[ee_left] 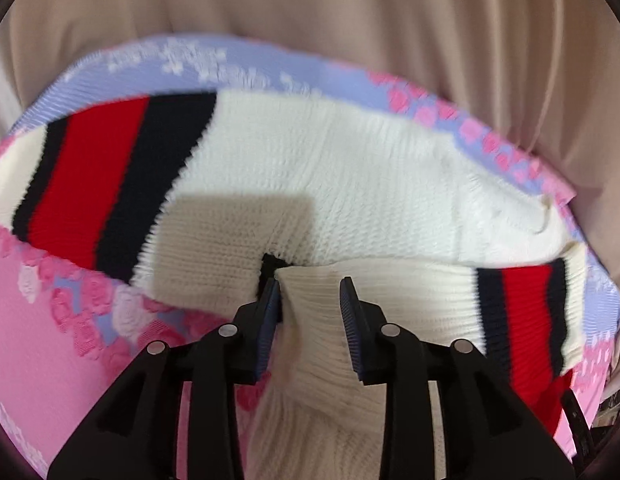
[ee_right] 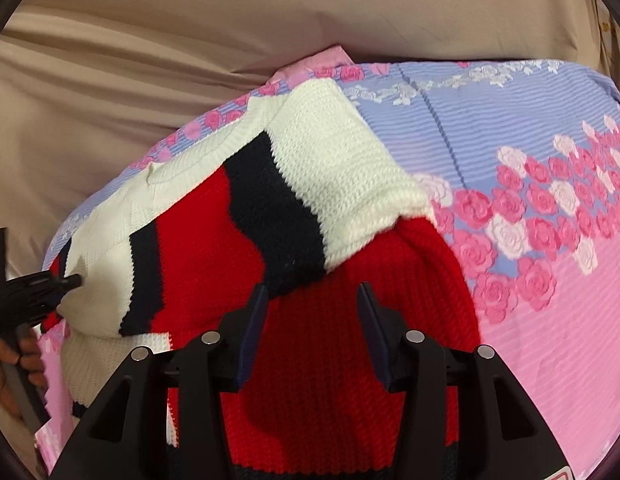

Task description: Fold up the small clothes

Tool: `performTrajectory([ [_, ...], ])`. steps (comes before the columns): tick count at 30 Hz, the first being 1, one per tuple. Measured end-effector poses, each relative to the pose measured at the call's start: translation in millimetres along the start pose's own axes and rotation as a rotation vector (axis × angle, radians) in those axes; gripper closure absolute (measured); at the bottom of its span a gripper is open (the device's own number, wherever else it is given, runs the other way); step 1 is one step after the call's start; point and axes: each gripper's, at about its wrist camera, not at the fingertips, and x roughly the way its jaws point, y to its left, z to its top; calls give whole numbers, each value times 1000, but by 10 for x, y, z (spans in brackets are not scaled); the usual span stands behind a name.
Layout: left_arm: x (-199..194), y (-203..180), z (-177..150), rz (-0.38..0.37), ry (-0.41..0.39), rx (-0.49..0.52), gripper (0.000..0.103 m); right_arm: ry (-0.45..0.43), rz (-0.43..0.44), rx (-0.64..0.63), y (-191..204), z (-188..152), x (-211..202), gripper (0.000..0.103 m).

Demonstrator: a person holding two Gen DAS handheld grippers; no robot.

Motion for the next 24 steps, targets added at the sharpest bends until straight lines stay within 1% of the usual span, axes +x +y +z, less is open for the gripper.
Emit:
performTrajectory([
  [2,48,26,6,-14,2,-22,75,6,4,0,15,-43,6,57],
  [3,6,20,10,-27,-18,-26,90,9,3,-1,20,-58,11,57],
  [4,-65,-1,17,-43,-43,-15,95,13,4,-3,24,-70,18,57],
  [6,-265,-44,25,-69,-105,-2,98,18,3,-9,31,-77,32,57],
  [8,-461,-103,32,-84,-161,21,98,11,4,-11,36,-55,30,57],
  [9,-602,-149,77,-93,-210,40,99,5,6,-11,40,-31,22,57],
  [10,-692,-182,122,-104,-241,48,99,-11,7,-13,52,16,-3,57],
  [11,-833,-208,207,-125,-288,49,99,-33,12,-20,70,69,-43,57],
  [13,-1039,-233,393,-164,-361,32,99,-90,20,-34,111,196,-136,57],
  [14,-1098,-240,463,-171,-389,31,99,-108,33,-36,119,261,-158,57],
  [15,-1106,-248,491,-170,-399,39,99,-116,53,-36,126,319,-157,57],
  [16,-1026,-266,534,-146,-397,58,99,-120,72,-38,141,381,-130,61],
  [17,-899,-264,548,-125,-373,69,99,-120,81,-46,166,421,-99,71],
  [18,-739,-250,541,-110,-332,76,99,-114,92,-61,202,449,-47,76],
  [19,-509,-207,481,-84,-273,74,99,-92,97,-86,256,464,44,82],
  [20,-362,-177,425,-78,-230,72,99,-51,94,-120,306,460,181,85],
  [21,-238,-152,366,-67,-197,66,99,-16,75,-145,321,443,291,89],
  [22,-112,-116,283,-26,-180,70,99,13,2,-161,270,422,441,98],
  [23,-71,-95,237,-4,-179,76,99,30,-80,-135,136,406,553,103],
  [24,-25,-49,212,23,-182,78,98,24,-79,-89,12,401,570,103],
])
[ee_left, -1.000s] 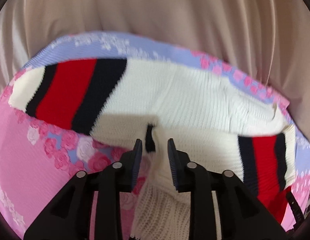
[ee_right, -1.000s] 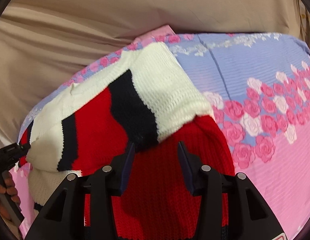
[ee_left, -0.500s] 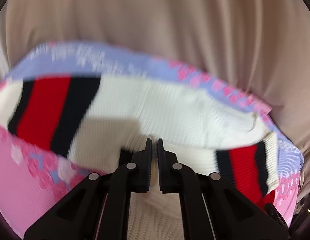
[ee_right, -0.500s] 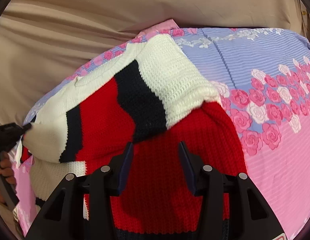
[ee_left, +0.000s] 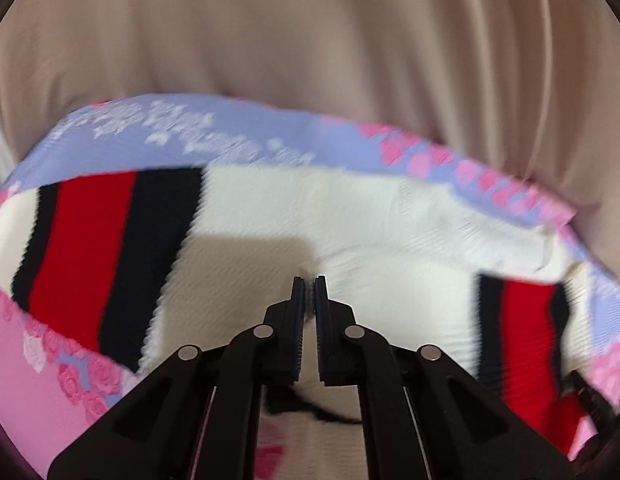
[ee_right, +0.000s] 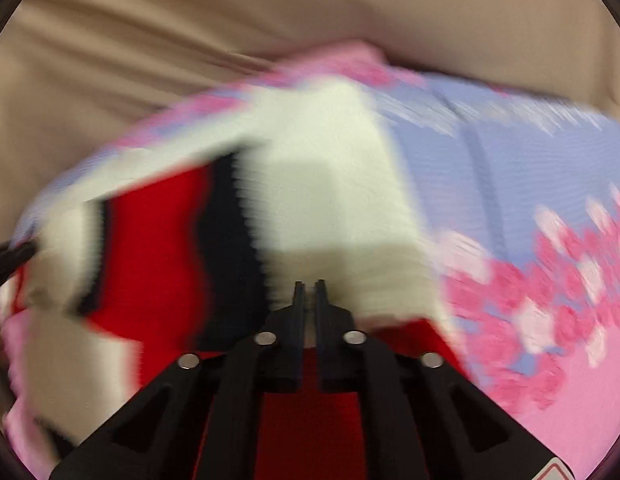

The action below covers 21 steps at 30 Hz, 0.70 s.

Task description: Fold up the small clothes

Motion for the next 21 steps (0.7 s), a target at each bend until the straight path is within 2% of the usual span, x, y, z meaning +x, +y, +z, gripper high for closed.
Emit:
performTrajectory([
  [1,34,45,-39,13,3,3,98,-12,41,77,-151,1,-15,103],
  [2,61,80,-66,12,9,2,98,-8,27,113,-207,14,-29,103],
  [3,76,109,-79,9,12,1,97,0,13,96,-183,26,-23,103],
  [5,46,191,-100,-3,7,-21,93,9,-95,-39,33,41,-9,103],
  [7,-80,411,-137,-36,8,-131,92,10,-142,-72,163,38,-83,101],
  [8,-158,558,-149,-40,10,-192,83,-4,-136,-66,196,20,-162,93],
  [9,-234,758,-188,-28,15,-267,62,-22,-98,-57,239,-21,-278,90],
  [11,-407,1293,-310,36,0,-447,42,-31,-29,-68,312,-187,-468,83],
  [12,-458,1647,-373,97,4,-539,38,-30,-16,-79,349,-269,-538,81],
  [14,-452,2148,-442,160,26,-652,38,-12,29,-96,448,-472,-671,76],
  [15,-441,2498,-480,192,28,-746,39,-5,45,-96,477,-529,-696,75],
  [16,-448,2701,-486,184,5,-798,40,9,72,-96,517,-675,-759,71],
  [20,-409,3148,-286,231,-60,-883,42,85,131,-94,647,-1068,-893,69],
  [21,-332,3216,-220,237,-55,-894,51,109,142,-97,677,-1152,-908,69],
])
